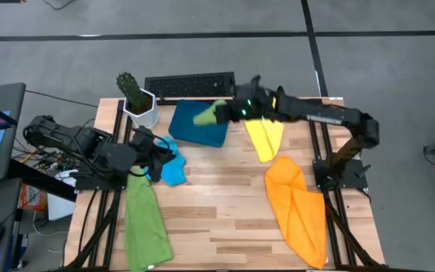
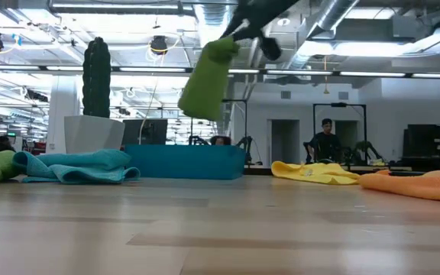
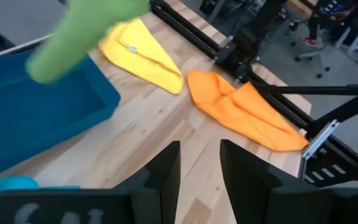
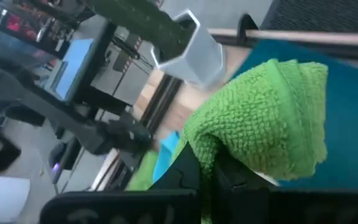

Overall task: Fold microfiber towels
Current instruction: Put the right green towel into the blue bin

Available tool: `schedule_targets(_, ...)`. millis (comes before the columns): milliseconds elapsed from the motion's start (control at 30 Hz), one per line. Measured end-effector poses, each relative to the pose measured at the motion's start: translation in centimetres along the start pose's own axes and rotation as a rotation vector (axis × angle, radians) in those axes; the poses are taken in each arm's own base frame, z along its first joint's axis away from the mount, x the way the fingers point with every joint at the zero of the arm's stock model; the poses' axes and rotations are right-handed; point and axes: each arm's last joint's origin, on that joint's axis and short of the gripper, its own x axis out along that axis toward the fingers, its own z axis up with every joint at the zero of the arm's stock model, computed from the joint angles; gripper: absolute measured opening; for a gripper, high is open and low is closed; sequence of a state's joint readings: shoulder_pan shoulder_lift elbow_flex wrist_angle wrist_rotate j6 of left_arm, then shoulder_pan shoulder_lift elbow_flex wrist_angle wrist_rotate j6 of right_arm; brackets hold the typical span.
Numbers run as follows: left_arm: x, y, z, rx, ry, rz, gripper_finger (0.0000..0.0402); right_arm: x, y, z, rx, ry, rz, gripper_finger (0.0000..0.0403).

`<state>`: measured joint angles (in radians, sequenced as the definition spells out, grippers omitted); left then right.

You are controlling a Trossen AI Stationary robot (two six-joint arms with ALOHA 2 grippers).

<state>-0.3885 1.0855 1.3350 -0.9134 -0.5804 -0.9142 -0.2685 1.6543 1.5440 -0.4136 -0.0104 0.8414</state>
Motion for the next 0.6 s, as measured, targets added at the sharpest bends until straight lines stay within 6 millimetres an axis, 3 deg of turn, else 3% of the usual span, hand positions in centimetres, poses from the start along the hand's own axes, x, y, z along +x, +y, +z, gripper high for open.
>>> schedule_targets(300,0.1,0.2,0.0,-0.005,-0.026,0.042,0.0105,8.0,-2.3,4.4,-0.061,0.059,0.030,0.0023)
schedule_targets(600,0.1,0.3,0.1,-0.060,-0.073,0.081,0.0105,13.6,-6.7,5.9,-0.076,0.149,0.098,0.0024)
